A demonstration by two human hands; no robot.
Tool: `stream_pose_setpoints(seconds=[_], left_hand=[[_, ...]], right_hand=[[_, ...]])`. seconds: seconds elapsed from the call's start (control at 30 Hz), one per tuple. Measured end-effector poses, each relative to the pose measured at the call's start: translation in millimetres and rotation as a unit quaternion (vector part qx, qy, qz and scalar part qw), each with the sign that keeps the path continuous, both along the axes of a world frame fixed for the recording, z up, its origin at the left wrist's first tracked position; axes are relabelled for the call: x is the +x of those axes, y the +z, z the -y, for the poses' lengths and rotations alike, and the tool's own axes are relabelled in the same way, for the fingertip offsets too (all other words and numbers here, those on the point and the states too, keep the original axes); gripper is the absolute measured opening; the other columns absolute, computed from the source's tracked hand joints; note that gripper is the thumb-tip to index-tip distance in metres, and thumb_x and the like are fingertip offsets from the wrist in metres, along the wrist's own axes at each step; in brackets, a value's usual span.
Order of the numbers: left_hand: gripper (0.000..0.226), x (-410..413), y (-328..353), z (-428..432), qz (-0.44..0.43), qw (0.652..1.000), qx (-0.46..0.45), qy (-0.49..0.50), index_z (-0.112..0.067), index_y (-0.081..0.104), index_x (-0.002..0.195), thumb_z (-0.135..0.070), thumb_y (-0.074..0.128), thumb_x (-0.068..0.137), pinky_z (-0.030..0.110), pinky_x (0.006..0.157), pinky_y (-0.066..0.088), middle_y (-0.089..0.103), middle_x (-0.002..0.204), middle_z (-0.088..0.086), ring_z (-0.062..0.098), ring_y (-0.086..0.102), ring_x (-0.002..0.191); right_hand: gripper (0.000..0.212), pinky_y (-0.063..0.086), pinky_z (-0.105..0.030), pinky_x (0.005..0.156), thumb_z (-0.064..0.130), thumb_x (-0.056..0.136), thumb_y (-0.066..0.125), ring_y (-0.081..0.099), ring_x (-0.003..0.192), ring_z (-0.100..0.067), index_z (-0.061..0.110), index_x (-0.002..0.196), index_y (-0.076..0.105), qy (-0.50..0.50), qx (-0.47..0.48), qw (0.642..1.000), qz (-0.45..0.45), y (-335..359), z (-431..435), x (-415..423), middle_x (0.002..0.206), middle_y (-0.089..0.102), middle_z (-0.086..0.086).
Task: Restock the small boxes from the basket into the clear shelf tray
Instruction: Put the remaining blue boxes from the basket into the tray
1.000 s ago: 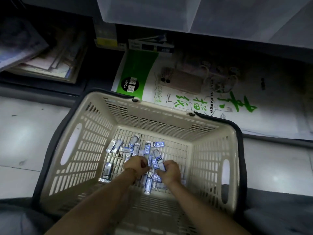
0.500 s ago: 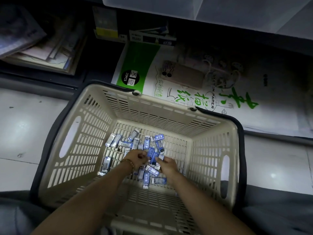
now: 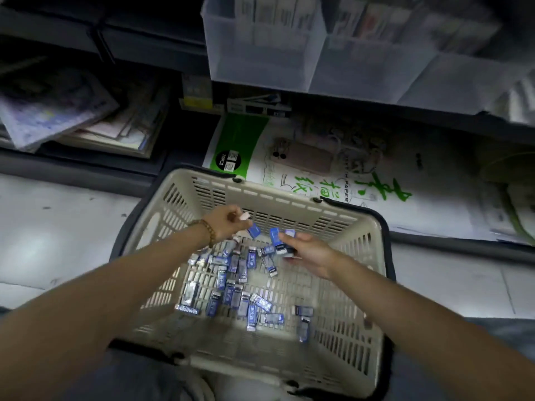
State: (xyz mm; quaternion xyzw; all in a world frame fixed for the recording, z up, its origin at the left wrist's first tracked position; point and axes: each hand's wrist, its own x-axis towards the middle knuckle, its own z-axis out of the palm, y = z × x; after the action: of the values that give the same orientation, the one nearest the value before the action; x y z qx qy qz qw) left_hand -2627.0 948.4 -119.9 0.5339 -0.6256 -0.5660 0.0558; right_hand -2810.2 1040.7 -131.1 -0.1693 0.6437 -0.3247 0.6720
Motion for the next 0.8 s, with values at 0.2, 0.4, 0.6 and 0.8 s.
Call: stream_pose_setpoints(seconds=[0.2, 0.4, 0.6, 0.8], left_hand=[[0.016, 4, 131, 2, -0.208, 0.977, 0.039, 0.036, -0.01, 0.037, 0.084, -0.015, 0.048, 0.094, 0.027, 0.059, 0.057, 0.068, 0.091, 0.016, 0.022, 0.07, 0.078], [0.014, -1, 176, -24, -0.258, 0.959, 0.028, 0.113, -0.013, 0.047, 0.085, -0.019, 0.043, 0.097, 0.018, 0.038, 0.046, 0.059, 0.071, 0.001, 0.007, 0.057, 0.043], [0.041, -16, 192, -26, -0.168, 0.985, 0.036, 0.005, -0.015, 0.056, 0.084, -0.042, 0.03, 0.098, 0.018, 0.039, 0.041, 0.056, 0.068, 0.005, 0.006, 0.05, 0.041], [0.03, -18, 193, -31, -0.138, 0.982, 0.058, -0.112, -0.009, 0.047, 0.112, -0.034, 0.041, 0.096, 0.016, 0.046, 0.046, 0.052, 0.089, 0.002, 0.007, 0.054, 0.057]], right_hand=[[0.009, 0.05, -0.021, 0.06, 0.023, 0.091, 0.057, 0.063, 0.061, -0.011, 0.014, 0.092, 0.06, 0.04, -0.101, 0.994, 0.011, 144, 10, -15, 0.071, 0.065, 0.0], [0.027, 0.046, -0.014, 0.053, 0.007, 0.083, 0.062, 0.062, 0.061, -0.001, 0.015, 0.109, 0.064, 0.125, -0.24, 0.962, 0.023, 211, -7, -8, 0.077, 0.07, 0.005], [0.015, 0.042, -0.013, 0.049, 0.006, 0.083, 0.067, 0.057, 0.057, 0.0, 0.011, 0.096, 0.069, 0.248, -0.269, 0.923, -0.121, 227, -8, -2, 0.069, 0.067, 0.006], [0.012, 0.048, -0.012, 0.053, 0.001, 0.084, 0.065, 0.055, 0.053, -0.003, 0.009, 0.091, 0.068, 0.14, -0.229, 0.959, -0.095, 219, -4, 3, 0.068, 0.065, 0.0]])
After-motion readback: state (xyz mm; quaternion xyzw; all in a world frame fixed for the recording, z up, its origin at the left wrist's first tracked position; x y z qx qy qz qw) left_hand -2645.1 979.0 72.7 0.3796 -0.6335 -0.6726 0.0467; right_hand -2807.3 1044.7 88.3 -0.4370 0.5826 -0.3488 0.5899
